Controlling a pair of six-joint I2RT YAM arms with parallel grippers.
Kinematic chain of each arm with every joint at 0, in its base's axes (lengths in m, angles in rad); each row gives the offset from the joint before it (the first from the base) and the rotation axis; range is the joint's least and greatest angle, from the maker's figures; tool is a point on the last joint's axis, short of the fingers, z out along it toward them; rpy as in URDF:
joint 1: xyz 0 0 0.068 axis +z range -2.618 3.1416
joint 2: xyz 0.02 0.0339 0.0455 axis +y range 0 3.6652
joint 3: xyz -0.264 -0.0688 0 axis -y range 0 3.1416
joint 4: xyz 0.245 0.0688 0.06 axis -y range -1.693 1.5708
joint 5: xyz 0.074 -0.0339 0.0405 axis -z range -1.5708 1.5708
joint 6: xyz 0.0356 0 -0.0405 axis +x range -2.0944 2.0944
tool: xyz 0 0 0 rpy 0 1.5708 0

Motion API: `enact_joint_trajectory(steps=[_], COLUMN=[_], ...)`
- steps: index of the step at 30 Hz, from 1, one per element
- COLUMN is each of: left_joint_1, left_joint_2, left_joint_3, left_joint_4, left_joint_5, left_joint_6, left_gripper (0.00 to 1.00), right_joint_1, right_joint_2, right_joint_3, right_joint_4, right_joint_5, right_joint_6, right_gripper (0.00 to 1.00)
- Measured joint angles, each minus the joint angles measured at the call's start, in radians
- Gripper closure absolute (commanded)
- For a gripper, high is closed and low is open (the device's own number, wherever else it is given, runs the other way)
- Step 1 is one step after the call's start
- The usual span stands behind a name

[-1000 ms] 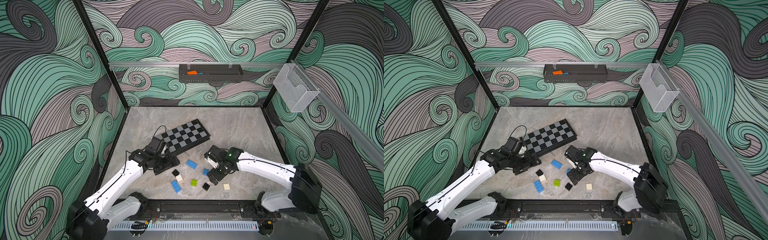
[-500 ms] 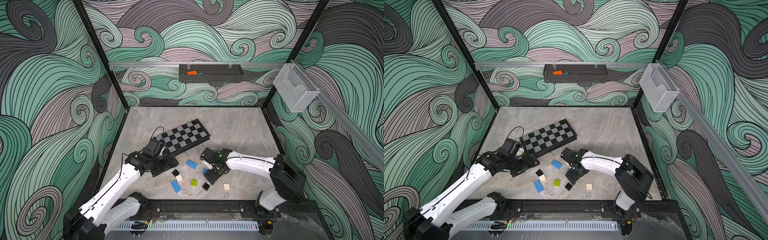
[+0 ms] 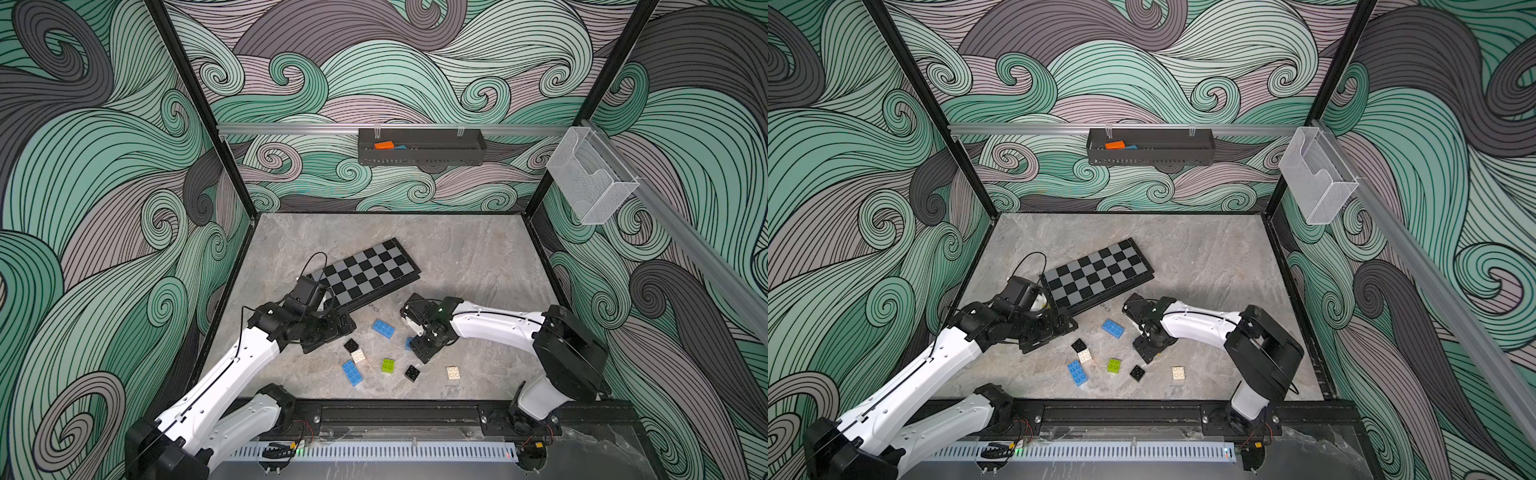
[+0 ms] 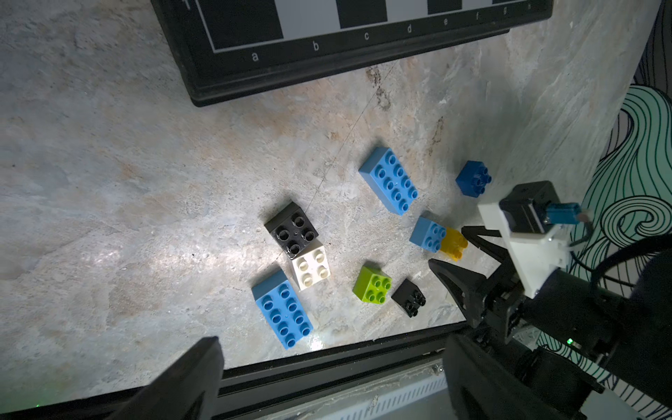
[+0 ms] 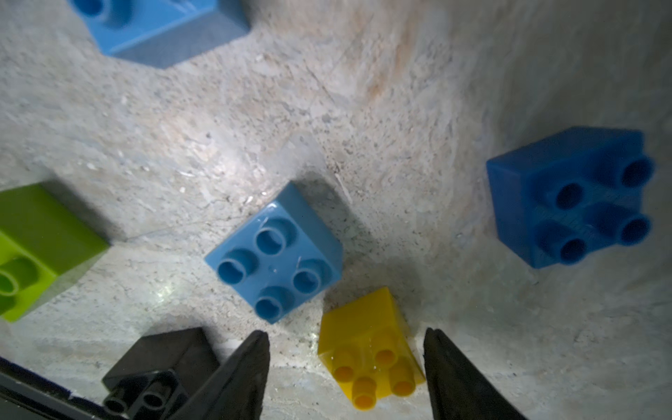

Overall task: Assemble a giraffe with lego
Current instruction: Pick up the lego brick from the center of the board.

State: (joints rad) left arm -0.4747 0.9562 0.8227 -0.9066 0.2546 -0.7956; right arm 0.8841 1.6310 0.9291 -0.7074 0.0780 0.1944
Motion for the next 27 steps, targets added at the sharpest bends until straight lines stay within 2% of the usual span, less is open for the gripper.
enact_joint_trajectory(steps=[7,10,15,23,27], left_joint_1=[0.000,0.000,0.000,-0.007,-0.051], left_joint_2=[-0.005,-0.005,-0.004,0.007,-0.013], left_joint_3=[0.000,0.000,0.000,0.000,-0.003], left_joint_4=[-0.001,0.000,0.001,-0.007,-0.018], left_joint_5=[0.000,0.000,0.001,0.047,0.061], left_joint_6=[0.000,0.000,0.000,0.057,0.105], left_gripper=[0.01,0.02,0.01,0.01,0.01], right_joint_1=[0.002,0.007,0.008,0.008,0.008], right_joint_2=[-0.016,-0.043,-0.061,-0.056,-0.068], right_joint_3=[-0.037,-0.052,-0.056,-0.055,-0.053], right_joint_4=[0.003,0.002,0.003,0.004,-0.001], right_joint_5=[-0.026,-0.027,-0.019,0.000,0.003], right_joint_6=[0.027,0.038,0.050,0.050,0.047], right_gripper=[0.33,0.44,0.47,0.68,0.77])
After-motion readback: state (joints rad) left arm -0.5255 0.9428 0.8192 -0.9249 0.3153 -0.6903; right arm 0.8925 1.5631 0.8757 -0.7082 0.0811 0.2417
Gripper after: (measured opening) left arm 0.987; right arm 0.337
